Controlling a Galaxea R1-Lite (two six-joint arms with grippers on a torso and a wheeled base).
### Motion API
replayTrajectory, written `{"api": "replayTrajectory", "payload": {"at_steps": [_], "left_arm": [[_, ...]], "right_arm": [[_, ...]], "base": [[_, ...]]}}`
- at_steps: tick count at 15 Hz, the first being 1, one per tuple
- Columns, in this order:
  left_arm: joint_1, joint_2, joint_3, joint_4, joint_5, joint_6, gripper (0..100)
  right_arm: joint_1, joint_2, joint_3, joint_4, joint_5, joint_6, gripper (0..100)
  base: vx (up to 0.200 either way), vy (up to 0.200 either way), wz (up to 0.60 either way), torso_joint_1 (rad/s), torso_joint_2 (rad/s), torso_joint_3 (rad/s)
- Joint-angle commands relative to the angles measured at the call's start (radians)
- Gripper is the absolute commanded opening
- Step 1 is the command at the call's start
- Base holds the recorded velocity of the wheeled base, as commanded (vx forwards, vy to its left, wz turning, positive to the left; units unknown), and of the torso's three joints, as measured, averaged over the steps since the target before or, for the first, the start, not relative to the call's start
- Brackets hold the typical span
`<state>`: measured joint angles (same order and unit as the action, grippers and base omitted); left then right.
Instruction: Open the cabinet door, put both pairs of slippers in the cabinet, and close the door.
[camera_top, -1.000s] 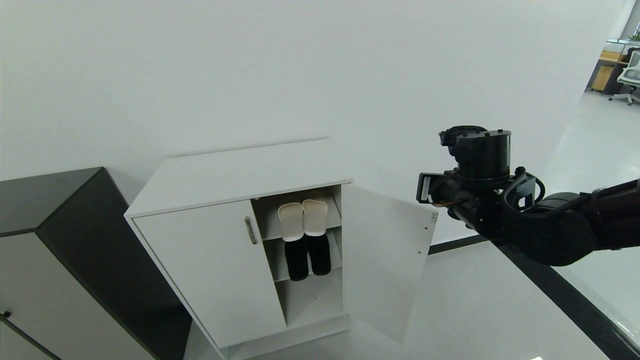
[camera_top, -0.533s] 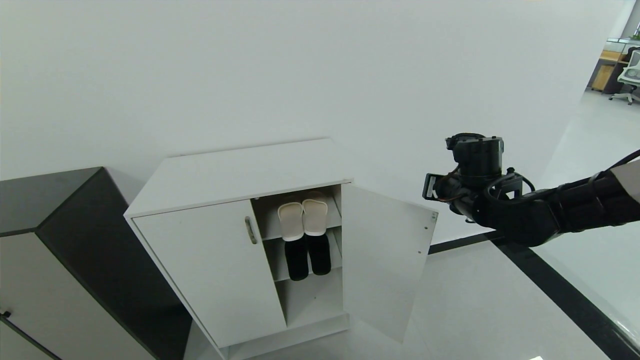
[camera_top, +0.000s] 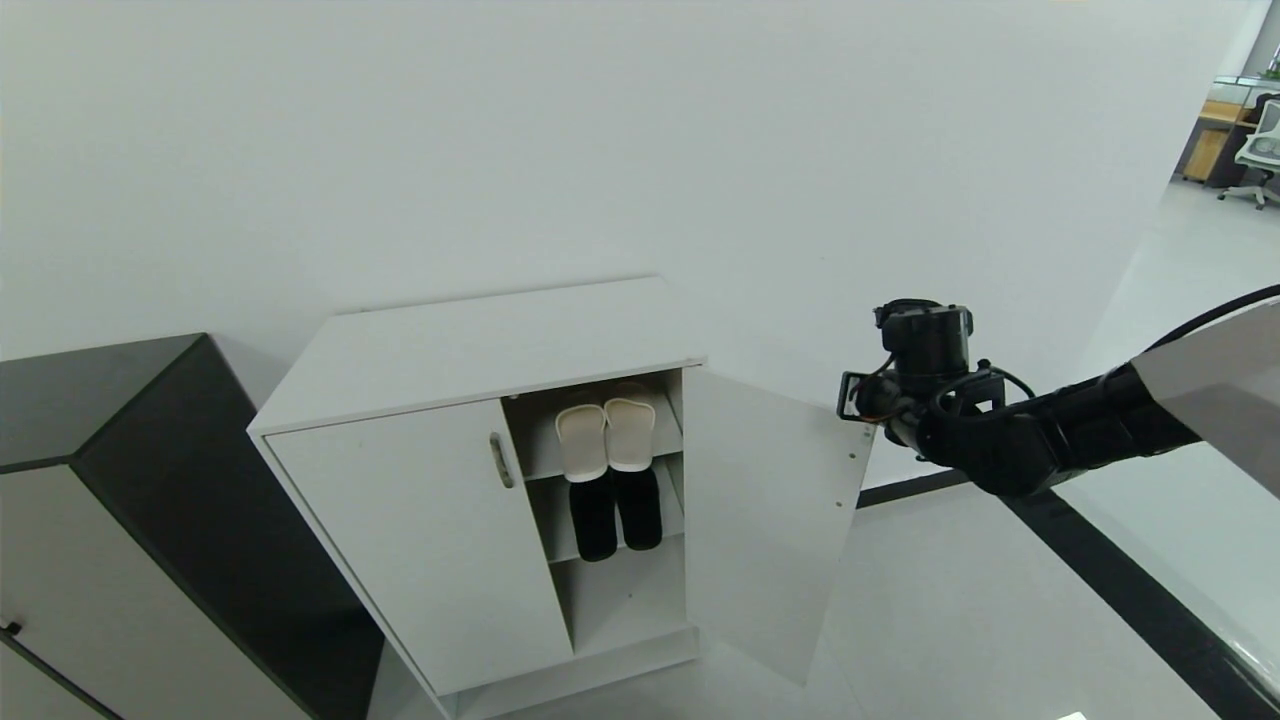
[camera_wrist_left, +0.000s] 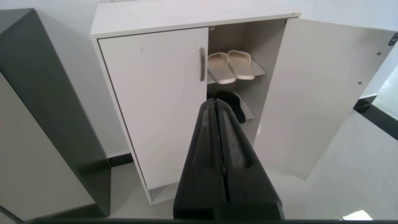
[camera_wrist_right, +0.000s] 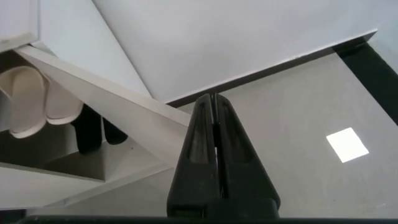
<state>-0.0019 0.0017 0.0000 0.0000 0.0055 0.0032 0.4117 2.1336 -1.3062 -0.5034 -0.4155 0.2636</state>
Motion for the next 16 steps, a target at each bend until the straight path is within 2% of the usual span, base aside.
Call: {"api": "replayTrajectory", "payload": {"at_steps": [1, 16], "left_arm": [[0.0, 0.0, 0.0, 0.0, 0.001, 0.0, 0], [-0.001, 0.0, 0.0, 0.0, 0.001, 0.0, 0]], "right_arm": [[-0.005, 0.038, -0.007, -0.001, 0.0, 0.0, 0], [-0.01, 0.08, -0.01, 0.003, -0.002, -0.006, 0]], "base": [[0.0, 0.0, 0.0, 0.0, 0.0, 0.0], [0.0, 0.0, 0.0, 0.0, 0.0, 0.0]]}}
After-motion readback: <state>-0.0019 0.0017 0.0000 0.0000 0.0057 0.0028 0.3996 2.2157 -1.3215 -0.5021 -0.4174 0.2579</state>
